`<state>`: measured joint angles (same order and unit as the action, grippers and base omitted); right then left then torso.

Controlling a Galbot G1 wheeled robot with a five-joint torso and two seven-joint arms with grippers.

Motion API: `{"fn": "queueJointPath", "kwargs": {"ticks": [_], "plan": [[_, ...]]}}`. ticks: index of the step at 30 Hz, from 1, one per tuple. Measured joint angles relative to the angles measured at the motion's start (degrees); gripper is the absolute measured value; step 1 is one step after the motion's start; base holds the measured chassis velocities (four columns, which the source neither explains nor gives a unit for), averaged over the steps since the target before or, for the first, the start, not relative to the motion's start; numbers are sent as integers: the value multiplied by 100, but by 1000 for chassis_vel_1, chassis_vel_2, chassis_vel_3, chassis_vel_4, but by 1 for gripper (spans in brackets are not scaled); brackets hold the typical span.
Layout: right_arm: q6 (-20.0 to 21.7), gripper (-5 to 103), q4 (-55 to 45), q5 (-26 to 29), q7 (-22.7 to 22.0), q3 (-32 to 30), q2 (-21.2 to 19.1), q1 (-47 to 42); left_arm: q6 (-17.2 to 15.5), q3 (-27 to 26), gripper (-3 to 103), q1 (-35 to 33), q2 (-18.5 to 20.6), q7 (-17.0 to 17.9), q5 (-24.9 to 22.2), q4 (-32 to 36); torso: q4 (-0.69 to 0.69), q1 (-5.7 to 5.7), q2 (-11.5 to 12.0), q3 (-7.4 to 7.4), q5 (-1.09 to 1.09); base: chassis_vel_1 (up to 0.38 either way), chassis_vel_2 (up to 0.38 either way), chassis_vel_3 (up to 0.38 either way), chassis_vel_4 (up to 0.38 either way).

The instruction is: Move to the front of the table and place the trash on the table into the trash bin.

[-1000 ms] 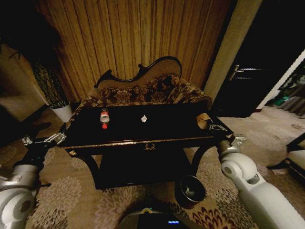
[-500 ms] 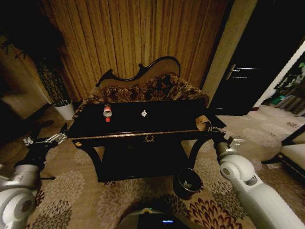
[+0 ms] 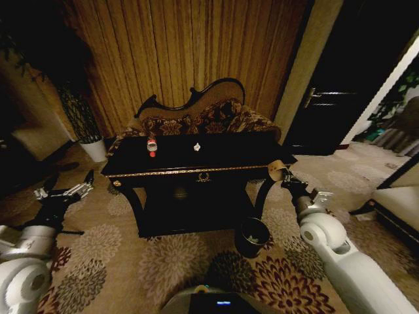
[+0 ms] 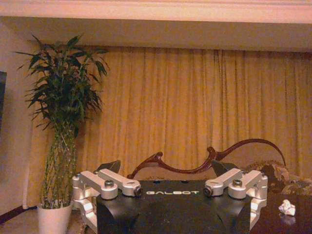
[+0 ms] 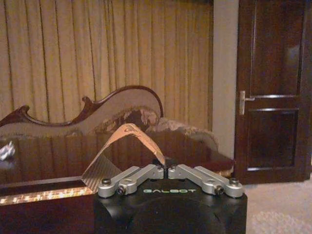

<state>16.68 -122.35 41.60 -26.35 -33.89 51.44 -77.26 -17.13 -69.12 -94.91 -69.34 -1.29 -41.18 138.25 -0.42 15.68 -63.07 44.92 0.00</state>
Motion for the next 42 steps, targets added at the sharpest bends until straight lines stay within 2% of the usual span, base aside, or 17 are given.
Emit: {"fn": "queueJointPath", "kwargs": {"ticks": [8,16,17,19,23,26,30,36,38,41,42], "plan": [[15,0,1270,-294,434,364,354,158,-1,7,100,-3,-5,-1,4,32,0,9,5,5,-1,-4,6,13,-13],[-218,0,3462,-645,964,675,805,753,0,55,100,-4,-15,-2,8,75,0,3,3,2,0,0,0,0,0],[-218,0,3462,-645,964,675,805,753,0,55,100,-4,-15,-2,8,75,0,3,3,2,0,0,0,0,0],[-387,0,4293,-714,1049,787,965,1070,-1,93,100,-9,-21,-1,22,99,1,4,3,3,-1,0,0,0,0],[-585,0,4888,-828,1056,901,1144,1402,-7,176,100,23,-25,0,58,102,-2,5,4,3,-1,0,0,0,0],[-944,0,5634,-1005,1007,1000,1449,1909,-15,287,100,49,-33,5,119,141,3,4,3,3,1,0,0,0,0],[-1154,0,6188,-1278,973,1042,1693,2205,-23,293,100,30,-19,8,127,175,2,4,4,3,0,0,0,0,0],[-1251,0,6542,-1779,1106,1034,1761,2272,-24,205,100,3,14,9,108,163,-1,4,3,3,0,0,0,0,0],[-1256,11,6581,-1826,1132,1016,1759,2276,-21,206,100,-5,2,0,105,127,-1,4,3,3,0,0,0,0,0],[-1257,16,6566,-1826,1133,1013,1740,2271,-15,225,100,-8,-11,-5,105,108,0,4,3,3,0,0,0,0,0],[-1257,21,6535,-1828,1134,1012,1720,2263,-12,240,100,-7,-12,-6,106,96,0,4,3,3,0,0,0,0,0]]}}
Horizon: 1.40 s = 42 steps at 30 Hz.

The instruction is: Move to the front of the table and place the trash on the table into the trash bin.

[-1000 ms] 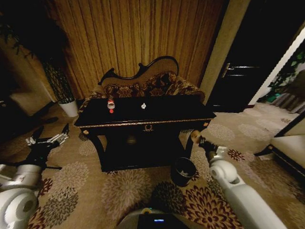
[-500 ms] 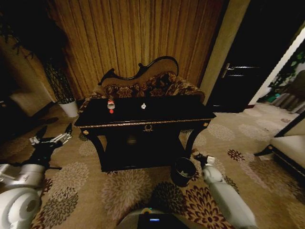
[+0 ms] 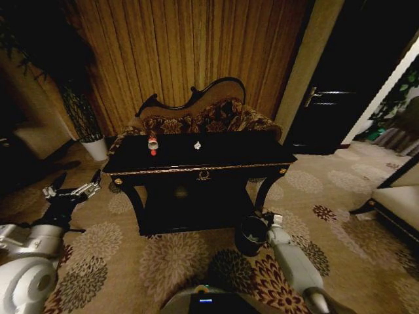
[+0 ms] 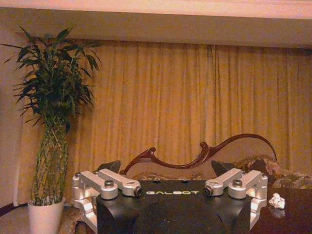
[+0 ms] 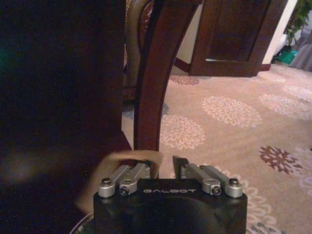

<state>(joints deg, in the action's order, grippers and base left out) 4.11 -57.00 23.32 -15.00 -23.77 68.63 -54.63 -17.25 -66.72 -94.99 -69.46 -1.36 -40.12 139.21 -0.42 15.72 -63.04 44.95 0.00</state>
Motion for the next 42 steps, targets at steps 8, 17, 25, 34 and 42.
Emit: {"fn": "queueJointPath", "kwargs": {"ticks": [8,17,25,34,42], "plan": [[0,49,-87,14,0,-11,-63,-75,12,2,100,18,36,-4,1,-48,0,0,0,0,0,0,0,0,0],[-1,86,-190,38,-8,-8,-86,-153,34,8,100,20,22,-23,-4,-77,0,0,0,0,-1,0,0,0,0],[2,100,-240,106,-8,-6,-127,-174,110,-30,100,-24,14,-81,-10,-99,0,0,0,0,0,0,0,0,0],[12,100,-248,130,-2,-12,-139,-188,113,-32,100,-23,2,-88,-12,-100,0,0,0,0,0,0,0,0,0],[29,100,-490,149,8,-38,-163,-317,113,-56,100,-15,13,-87,-18,-100,1,0,0,0,-2,0,0,0,0]]}}
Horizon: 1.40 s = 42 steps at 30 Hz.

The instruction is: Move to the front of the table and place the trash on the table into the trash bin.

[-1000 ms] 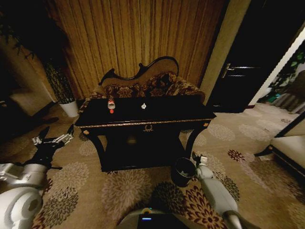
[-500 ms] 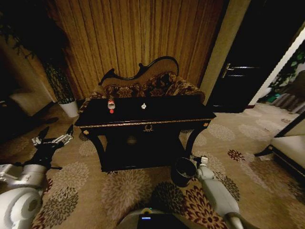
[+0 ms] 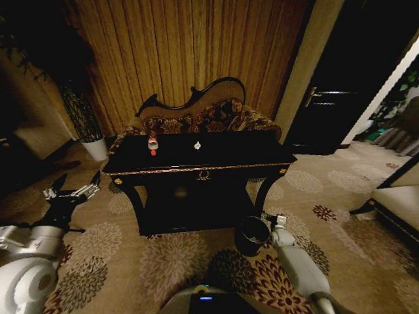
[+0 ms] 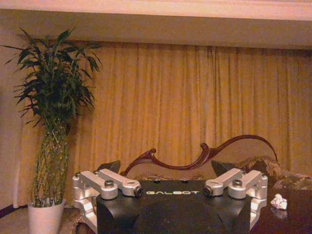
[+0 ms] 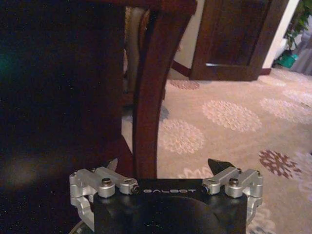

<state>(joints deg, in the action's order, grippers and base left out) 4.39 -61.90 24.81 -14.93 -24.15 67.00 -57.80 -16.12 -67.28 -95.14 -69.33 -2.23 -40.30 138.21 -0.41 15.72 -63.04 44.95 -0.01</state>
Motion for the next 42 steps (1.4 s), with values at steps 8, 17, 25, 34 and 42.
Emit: {"fn": "queueJointPath", "kwargs": {"ticks": [8,17,25,34,42], "plan": [[237,100,-2327,755,143,-160,-564,-896,1,-3,100,25,-3,7,-1,-8,-2,0,0,0,1,0,0,0,0],[687,100,-5046,1461,-13,-636,-1139,-1670,1,28,100,39,-27,6,-1,-10,0,0,0,0,1,0,0,0,0],[959,100,-6384,1419,25,-747,-1274,-2007,-30,-24,100,28,-12,10,-74,17,-1,-1,0,0,1,0,0,0,0],[960,100,-6508,1357,4,-730,-1286,-2006,-134,-90,100,25,23,27,-106,37,-1,-1,-1,-1,1,0,0,0,0],[954,100,-6507,1350,-9,-677,-1263,-2013,-185,-56,100,41,-7,38,-106,66,-1,-1,-1,0,1,-99,95,83,-86]]}}
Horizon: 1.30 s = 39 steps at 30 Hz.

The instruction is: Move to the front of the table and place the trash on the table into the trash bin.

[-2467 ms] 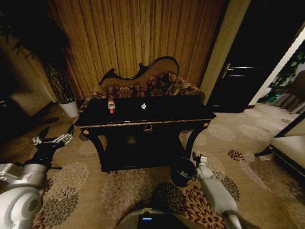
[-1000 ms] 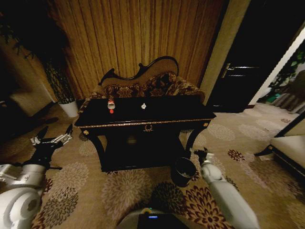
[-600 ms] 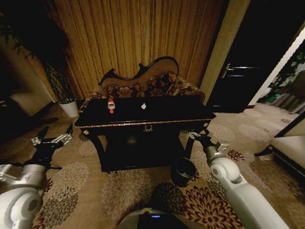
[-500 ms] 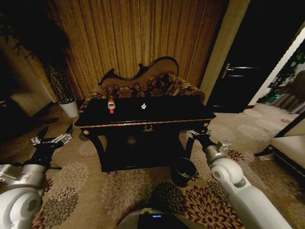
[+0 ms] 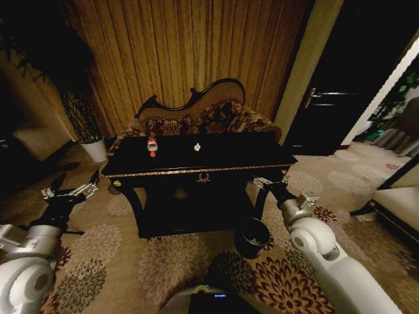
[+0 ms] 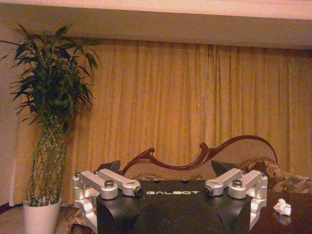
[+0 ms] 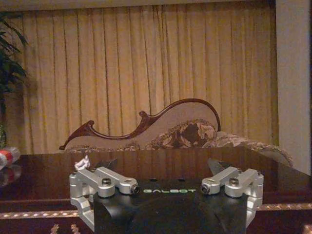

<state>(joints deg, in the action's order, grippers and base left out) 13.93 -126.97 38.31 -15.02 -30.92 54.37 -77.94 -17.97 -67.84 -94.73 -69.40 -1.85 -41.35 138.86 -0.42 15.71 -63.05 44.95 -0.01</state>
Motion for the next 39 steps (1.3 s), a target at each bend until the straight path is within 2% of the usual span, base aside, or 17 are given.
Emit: {"fn": "queueJointPath", "kwargs": {"ticks": [34,37,39], "plan": [[27,100,-143,-56,-137,-25,-27,-98,12,-47,100,-64,-41,34,-7,123,0,1,1,0,1,-125,127,125,-120],[59,100,-290,99,-188,-24,-48,-143,19,-60,100,-90,-46,33,-19,132,0,4,2,1,1,-74,72,91,-56],[172,100,-447,399,-256,-32,-69,-193,29,-121,100,-134,-47,23,-56,142,1,4,2,1,1,-31,19,26,-25]]}}
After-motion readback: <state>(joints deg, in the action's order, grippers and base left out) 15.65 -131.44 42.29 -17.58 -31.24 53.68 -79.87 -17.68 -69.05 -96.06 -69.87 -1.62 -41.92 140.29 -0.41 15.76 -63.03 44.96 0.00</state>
